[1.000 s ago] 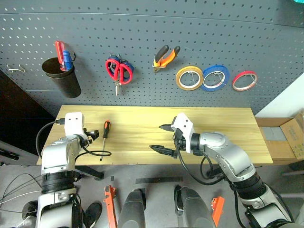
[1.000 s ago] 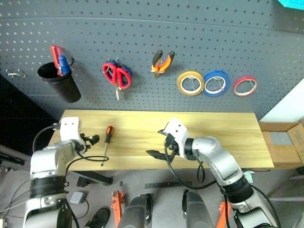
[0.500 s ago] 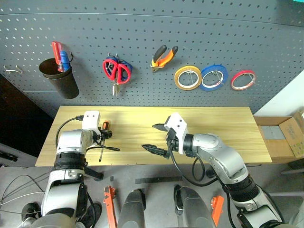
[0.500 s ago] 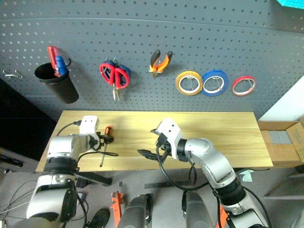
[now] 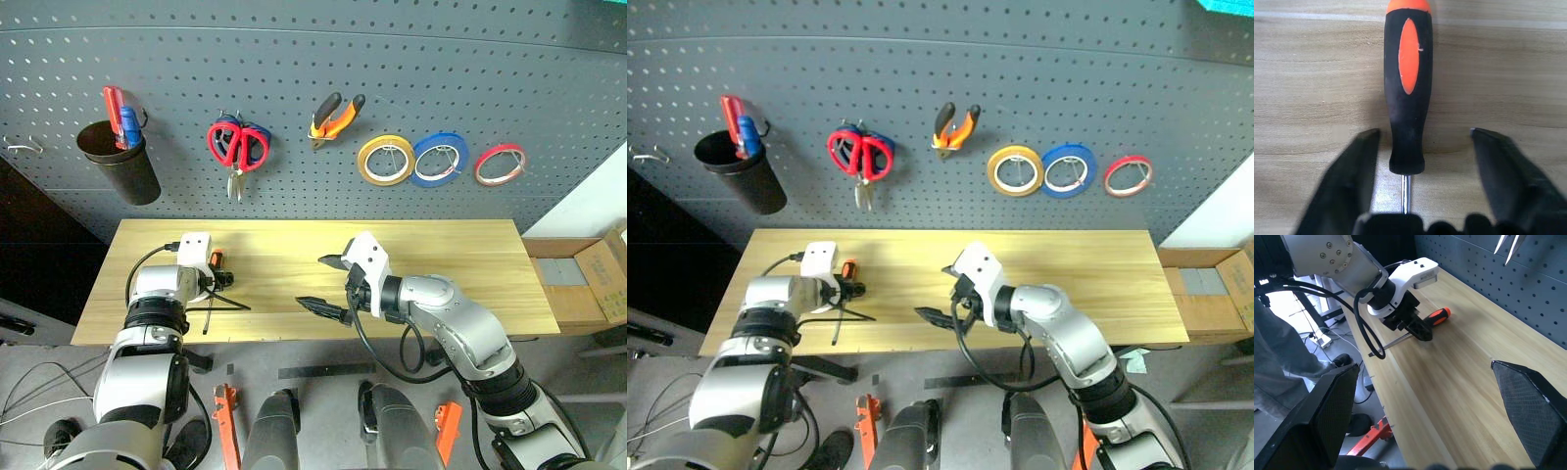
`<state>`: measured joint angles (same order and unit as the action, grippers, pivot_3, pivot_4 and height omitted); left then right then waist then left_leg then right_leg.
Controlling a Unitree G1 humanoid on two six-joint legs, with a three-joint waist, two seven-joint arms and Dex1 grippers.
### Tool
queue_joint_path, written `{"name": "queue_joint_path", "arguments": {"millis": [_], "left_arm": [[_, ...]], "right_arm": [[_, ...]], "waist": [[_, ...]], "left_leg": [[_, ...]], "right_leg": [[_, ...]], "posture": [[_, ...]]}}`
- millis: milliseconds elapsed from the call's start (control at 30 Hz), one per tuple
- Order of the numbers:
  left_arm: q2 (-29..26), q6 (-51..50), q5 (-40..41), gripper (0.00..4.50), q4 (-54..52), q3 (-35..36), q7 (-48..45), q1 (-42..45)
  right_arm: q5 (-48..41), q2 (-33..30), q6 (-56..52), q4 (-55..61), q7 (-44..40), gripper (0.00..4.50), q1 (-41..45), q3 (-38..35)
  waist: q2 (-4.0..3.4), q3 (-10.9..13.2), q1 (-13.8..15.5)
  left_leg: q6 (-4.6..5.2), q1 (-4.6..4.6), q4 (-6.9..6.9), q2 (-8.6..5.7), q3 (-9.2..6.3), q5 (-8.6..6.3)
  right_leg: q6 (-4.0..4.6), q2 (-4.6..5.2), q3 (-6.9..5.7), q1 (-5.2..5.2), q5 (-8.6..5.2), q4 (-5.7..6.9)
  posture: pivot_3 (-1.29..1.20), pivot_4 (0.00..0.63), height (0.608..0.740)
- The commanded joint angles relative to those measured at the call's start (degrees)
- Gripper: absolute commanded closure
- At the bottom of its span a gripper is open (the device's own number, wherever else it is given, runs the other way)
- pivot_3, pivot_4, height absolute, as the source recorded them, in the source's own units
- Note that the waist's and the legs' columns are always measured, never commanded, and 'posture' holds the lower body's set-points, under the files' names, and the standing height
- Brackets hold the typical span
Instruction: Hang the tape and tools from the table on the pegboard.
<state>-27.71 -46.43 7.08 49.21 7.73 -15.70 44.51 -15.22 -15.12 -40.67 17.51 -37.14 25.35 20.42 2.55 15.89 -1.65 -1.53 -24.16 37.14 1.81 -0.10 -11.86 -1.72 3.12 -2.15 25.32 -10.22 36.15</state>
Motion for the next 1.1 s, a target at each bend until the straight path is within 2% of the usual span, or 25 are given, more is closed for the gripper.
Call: {"name": "queue_joint_path", "arguments": {"millis": [33,133,167,200,300,400,467,533,600,633,767,967,1100], "left_arm": [[-0.17,0.68,-0.02,2.95,0.14,0.51,-0.42,0.86],[-0.67,0.32,-0.78,4.01,-4.29,-0.61,-0.33,-1.29],[-0.92,0.64,-1.59,4.08,-6.76,-1.67,-0.38,-2.52],[-0.55,-0.29,-0.59,4.07,-12.28,-0.69,-0.08,-4.52],[0.45,-1.71,3.36,4.07,-41.89,1.95,-0.7,-15.85],[2.27,-3.23,6.31,4.07,-60.35,4.94,0.2,-23.05],[3.8,-3.16,8.41,4.07,-69.84,7.71,1.05,-27.15],[4.47,-0.49,6.99,4.07,-76.74,9.83,3.38,-30.66],[6.09,2.21,7.87,4.07,-82.56,13.09,5.33,-30.95],[7.09,2.11,9.09,4.07,-84.61,14.79,6.34,-30.06],[5.38,3.26,8.85,4.07,-86.79,15.5,7.94,-24.31],[-0.59,8.57,8.56,4.07,-76.02,16.94,7.47,-7.12],[-4.18,15.13,9.13,4.07,-65.65,18.22,5.37,-0.12]], "right_arm": [[-0.46,-0.27,0.6,2.14,0.19,0.0,0.06,-1.01],[-0.56,-0.63,0.74,2.01,0.07,0.0,0.2,-1.4],[-0.6,-0.74,0.78,2.01,0.02,0.0,0.22,-1.51],[-0.73,-0.95,0.93,2.01,-0.24,0.0,0.35,-1.77],[-3.99,-1.27,0.5,2.74,-2.27,0.0,1.56,-4.92],[-5.71,-1.61,0.43,2.71,-3.22,0.0,2.32,-6.64],[-6.26,-2.02,0.51,2.18,-3.73,0.0,2.95,-7.25],[-6.3,-2.86,0.89,1.13,-4.64,0.0,3.56,-7.55],[-6.33,-3.27,1.55,0.08,-5.32,0.0,4.26,-7.76],[-6.35,-3.34,1.85,-0.4,-5.55,0.0,4.57,-7.82],[-6.36,-3.1,2.62,-2.26,-6.45,0.0,5.77,-7.56],[-5.84,-2.71,3.32,-3.77,-7.39,0.0,6.93,-6.88],[-5.96,-2.77,2.97,-3.14,-7.09,0.0,6.25,-6.99]], "waist": [[0.0,0.0,0.01],[0.0,0.0,0.02],[0.0,0.0,-0.01],[0.0,0.0,-0.03],[0.01,0.01,-0.42],[0.03,0.0,0.09],[0.01,0.0,0.09],[0.01,0.0,0.11],[0.01,0.01,0.16],[0.02,0.01,0.2],[0.02,0.01,0.73],[0.02,0.01,1.6],[0.02,0.01,1.54]], "left_leg": [[0.0,0.0,0.0,0.0,0.0,0.0],[0.0,0.0,0.0,0.0,0.01,0.0],[0.0,0.0,0.0,0.0,0.01,0.0],[0.0,0.0,0.0,0.0,0.01,0.0],[-0.01,-0.02,-0.04,0.01,0.04,0.0],[-0.1,-0.1,-0.09,0.05,0.06,0.01],[-0.12,-0.13,-0.1,0.07,0.01,0.02],[-0.11,-0.1,-0.09,0.07,0.01,0.03],[-0.11,0.0,-0.09,0.05,0.04,0.03],[-0.11,0.01,-0.09,0.04,0.04,0.03],[-0.07,0.01,-0.07,0.03,-0.06,0.05],[-0.05,-0.03,-0.02,-0.01,-0.07,0.07],[-0.05,-0.07,-0.1,-0.02,-0.01,0.06]], "right_leg": [[0.0,0.0,0.0,0.0,0.0,0.0],[0.0,0.01,0.0,0.0,0.0,0.0],[0.0,0.01,0.01,-0.01,0.0,0.0],[0.0,0.01,0.01,0.0,0.0,-0.01],[0.01,0.02,0.04,0.03,0.0,-0.04],[0.29,0.09,0.12,0.14,0.17,-0.02],[0.26,0.04,0.06,0.14,0.11,-0.06],[0.06,0.03,0.07,0.11,-0.02,-0.06],[0.07,0.03,0.1,0.05,-0.04,-0.07],[0.08,0.03,0.11,0.04,-0.04,-0.05],[0.11,-0.04,0.05,0.01,-0.02,-0.03],[0.06,-0.06,0.04,-0.03,0.01,-0.1],[0.05,-0.05,0.06,0.01,-0.01,-0.15]], "posture": [[-0.07,0.233,0.74],[-0.07,0.232,0.74],[-0.07,0.231,0.74],[-0.07,0.231,0.74],[-0.06,0.232,0.74],[-0.04,0.234,0.74],[-0.03,0.235,0.74],[-0.01,0.241,0.74],[0.0,0.242,0.74],[0.0,0.244,0.74],[0.01,0.243,0.74],[0.0,0.235,0.74],[0.0,0.234,0.74]]}}
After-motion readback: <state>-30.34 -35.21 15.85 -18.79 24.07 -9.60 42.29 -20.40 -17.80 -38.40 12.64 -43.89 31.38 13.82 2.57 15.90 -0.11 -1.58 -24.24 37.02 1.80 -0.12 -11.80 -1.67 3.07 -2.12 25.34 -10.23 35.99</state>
